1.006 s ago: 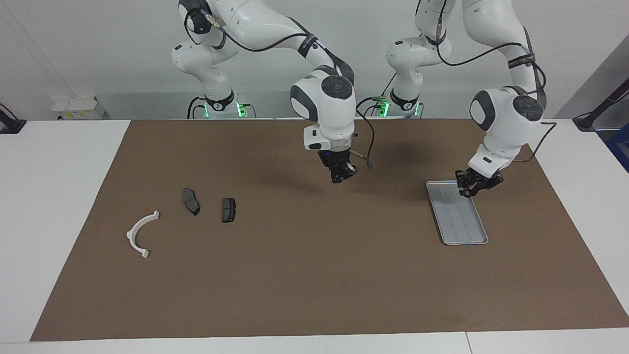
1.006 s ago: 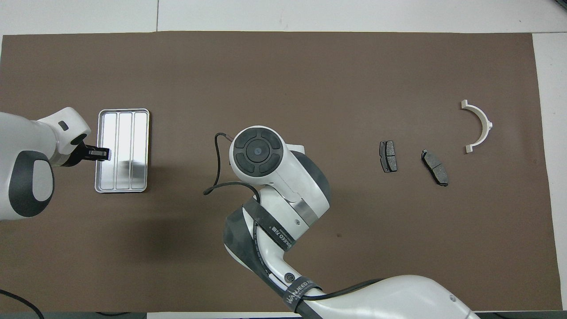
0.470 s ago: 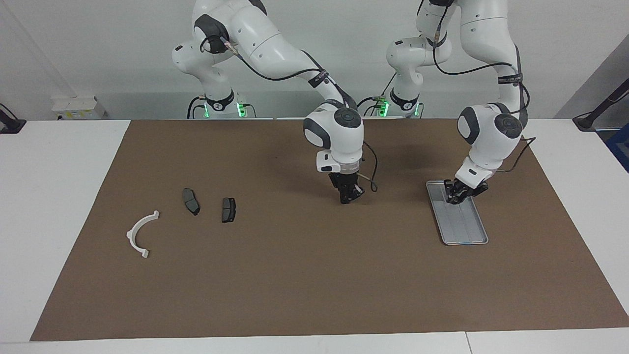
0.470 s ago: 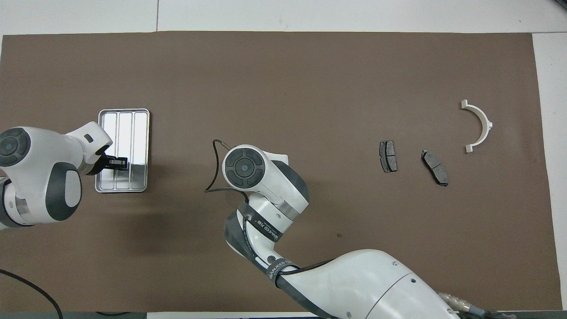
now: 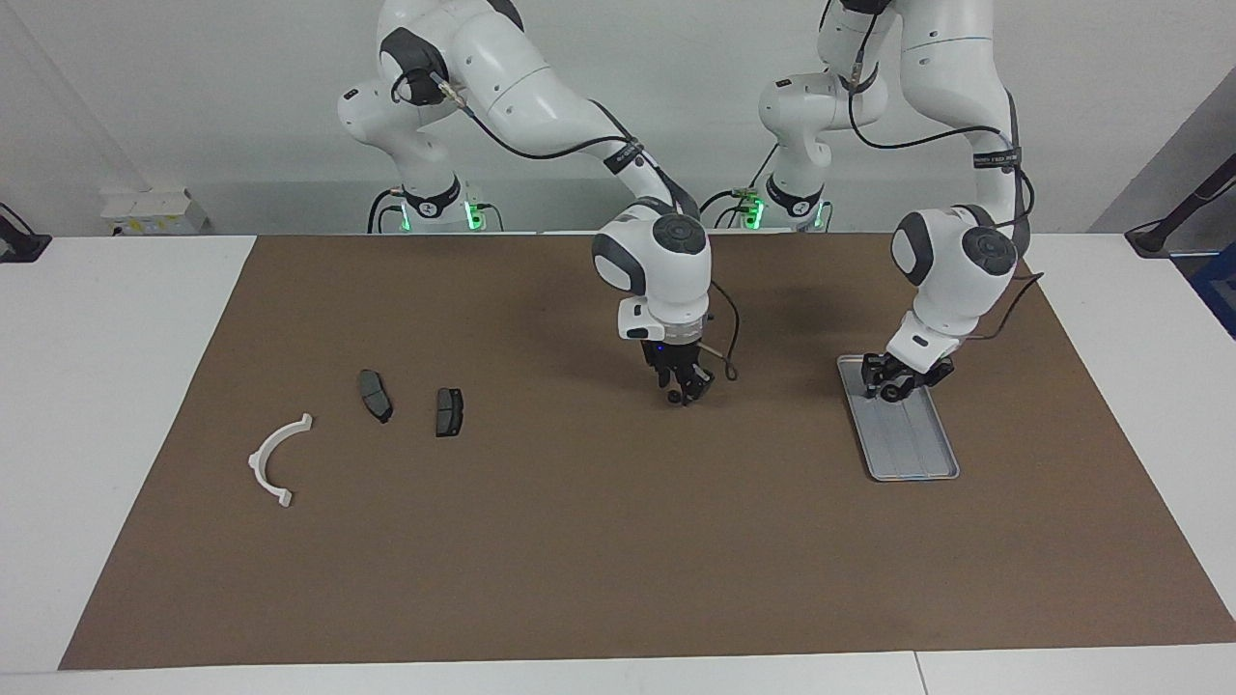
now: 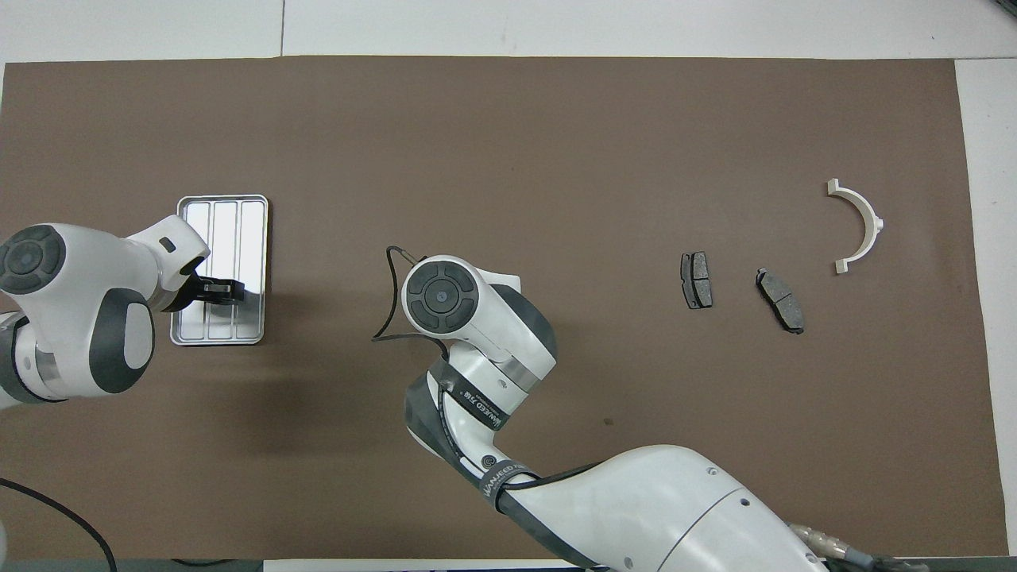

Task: Pick bearing gear from pile to tray
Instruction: 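Release the second gear mid-table with the right gripper while the left gripper approaches, then grasp the second gear with the left gripper while the right gripper withdraws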

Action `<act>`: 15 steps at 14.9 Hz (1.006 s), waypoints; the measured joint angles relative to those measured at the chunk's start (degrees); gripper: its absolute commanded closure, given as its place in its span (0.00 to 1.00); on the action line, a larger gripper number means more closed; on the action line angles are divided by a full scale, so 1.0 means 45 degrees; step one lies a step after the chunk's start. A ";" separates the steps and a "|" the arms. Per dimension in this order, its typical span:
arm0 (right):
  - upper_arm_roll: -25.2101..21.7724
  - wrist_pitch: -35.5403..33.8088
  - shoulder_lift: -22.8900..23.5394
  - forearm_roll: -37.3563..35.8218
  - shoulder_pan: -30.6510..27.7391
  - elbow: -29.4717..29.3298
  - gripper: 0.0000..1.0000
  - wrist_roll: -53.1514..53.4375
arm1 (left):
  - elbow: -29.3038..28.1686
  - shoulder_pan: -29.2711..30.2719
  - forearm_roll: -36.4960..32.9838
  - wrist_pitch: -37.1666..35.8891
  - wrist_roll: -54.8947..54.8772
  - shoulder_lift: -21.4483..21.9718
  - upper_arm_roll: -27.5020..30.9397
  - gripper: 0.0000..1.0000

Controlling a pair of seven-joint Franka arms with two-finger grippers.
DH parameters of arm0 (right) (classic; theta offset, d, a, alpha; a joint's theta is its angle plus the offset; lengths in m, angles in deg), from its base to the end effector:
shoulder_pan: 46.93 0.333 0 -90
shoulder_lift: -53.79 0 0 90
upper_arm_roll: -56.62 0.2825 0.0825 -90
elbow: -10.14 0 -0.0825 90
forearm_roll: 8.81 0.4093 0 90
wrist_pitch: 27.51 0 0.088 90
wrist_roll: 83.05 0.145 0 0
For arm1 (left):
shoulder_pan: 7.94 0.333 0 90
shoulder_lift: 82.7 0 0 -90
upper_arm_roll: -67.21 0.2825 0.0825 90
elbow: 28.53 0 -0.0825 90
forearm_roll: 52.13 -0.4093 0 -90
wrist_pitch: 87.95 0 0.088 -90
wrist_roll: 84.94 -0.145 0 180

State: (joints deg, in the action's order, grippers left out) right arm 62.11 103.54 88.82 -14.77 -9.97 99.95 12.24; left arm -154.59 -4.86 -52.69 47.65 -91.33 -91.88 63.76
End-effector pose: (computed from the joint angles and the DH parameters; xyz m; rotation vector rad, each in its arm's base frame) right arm 0.5362 0.4750 0.2179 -2.7565 1.2954 -0.1016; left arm 0.5622 -0.0039 0.2219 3.1331 -0.1947 0.0106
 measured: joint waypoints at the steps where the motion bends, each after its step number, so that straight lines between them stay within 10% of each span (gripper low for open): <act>1: -0.0048 -0.0428 -0.0019 0.0037 -0.0087 -0.0331 0.00 0.0138 | 0.0752 -0.0072 0.0002 -0.1104 0.0032 0.0018 -0.0014 0.00; 6: 0.0140 -0.3021 -0.0853 0.0815 -0.2279 -0.2328 0.00 -0.0857 | 0.5064 -0.1345 0.0034 -0.5358 0.2942 0.0390 -0.0148 0.00; 15: 0.0280 -0.5815 -0.2673 0.1384 -0.6361 -0.2416 0.00 -1.3467 | 0.4200 -0.7474 -0.0005 -0.3036 1.1692 -0.0247 -0.0307 0.01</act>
State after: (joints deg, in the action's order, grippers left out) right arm 63.36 77.38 76.79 -8.55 -38.60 89.08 -48.37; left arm -135.69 -38.49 -52.71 33.99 -38.71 -92.99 62.38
